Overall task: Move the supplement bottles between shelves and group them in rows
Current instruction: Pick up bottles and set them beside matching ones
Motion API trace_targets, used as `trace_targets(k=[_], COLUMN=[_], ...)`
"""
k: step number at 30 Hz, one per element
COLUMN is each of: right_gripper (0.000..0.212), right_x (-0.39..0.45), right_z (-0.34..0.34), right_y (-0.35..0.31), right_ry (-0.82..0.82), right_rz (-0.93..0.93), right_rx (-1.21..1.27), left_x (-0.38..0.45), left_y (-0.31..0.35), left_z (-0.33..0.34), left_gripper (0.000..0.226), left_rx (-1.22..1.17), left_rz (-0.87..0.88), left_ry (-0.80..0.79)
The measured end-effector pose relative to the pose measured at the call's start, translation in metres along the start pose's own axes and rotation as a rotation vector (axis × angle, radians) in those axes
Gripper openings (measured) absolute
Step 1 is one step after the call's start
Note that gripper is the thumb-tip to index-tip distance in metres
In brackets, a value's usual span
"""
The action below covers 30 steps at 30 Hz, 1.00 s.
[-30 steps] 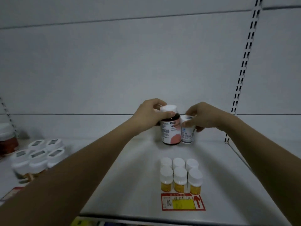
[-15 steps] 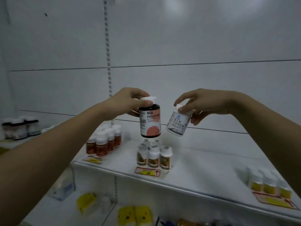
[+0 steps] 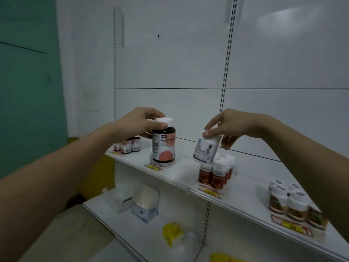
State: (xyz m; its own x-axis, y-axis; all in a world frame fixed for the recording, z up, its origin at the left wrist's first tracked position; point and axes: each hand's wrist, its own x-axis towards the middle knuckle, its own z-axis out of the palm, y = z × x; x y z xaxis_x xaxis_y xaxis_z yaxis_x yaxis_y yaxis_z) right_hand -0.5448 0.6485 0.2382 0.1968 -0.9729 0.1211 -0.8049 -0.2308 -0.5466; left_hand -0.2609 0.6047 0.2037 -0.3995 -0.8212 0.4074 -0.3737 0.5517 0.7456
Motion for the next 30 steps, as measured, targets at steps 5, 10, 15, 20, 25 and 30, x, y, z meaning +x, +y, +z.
trace_targets(k=[5, 10, 15, 20, 25, 30], right_gripper=[0.040, 0.042, 0.033, 0.043, 0.042, 0.034], right_x=[0.059, 0.133, 0.230, 0.317, 0.371, 0.404], right_z=[0.023, 0.038, 0.052, 0.063, 0.081, 0.099], right_y=[-0.022, -0.011, 0.024, 0.063, 0.089, 0.109], right_ry=[-0.032, -0.013, 0.079, 0.153, 0.085, -0.026], right_rz=[-0.004, 0.036, 0.092, 0.156, 0.209, 0.269], right_rx=[-0.029, -0.057, -0.137, -0.193, -0.219, -0.294], left_x=[0.018, 0.058, 0.118, 0.187, 0.238, 0.280], left_y=[-0.041, -0.096, -0.153, -0.190, -0.229, -0.261], left_z=[-0.038, -0.054, -0.066, -0.080, -0.080, -0.084], left_gripper=[0.025, 0.023, 0.024, 0.025, 0.028, 0.030], left_rx=[0.009, -0.007, -0.005, -0.016, -0.106, -0.138], left_rz=[-0.007, -0.005, -0.005, -0.018, -0.011, 0.009], left_ry=[0.023, 0.008, -0.019, -0.070, -0.137, -0.219])
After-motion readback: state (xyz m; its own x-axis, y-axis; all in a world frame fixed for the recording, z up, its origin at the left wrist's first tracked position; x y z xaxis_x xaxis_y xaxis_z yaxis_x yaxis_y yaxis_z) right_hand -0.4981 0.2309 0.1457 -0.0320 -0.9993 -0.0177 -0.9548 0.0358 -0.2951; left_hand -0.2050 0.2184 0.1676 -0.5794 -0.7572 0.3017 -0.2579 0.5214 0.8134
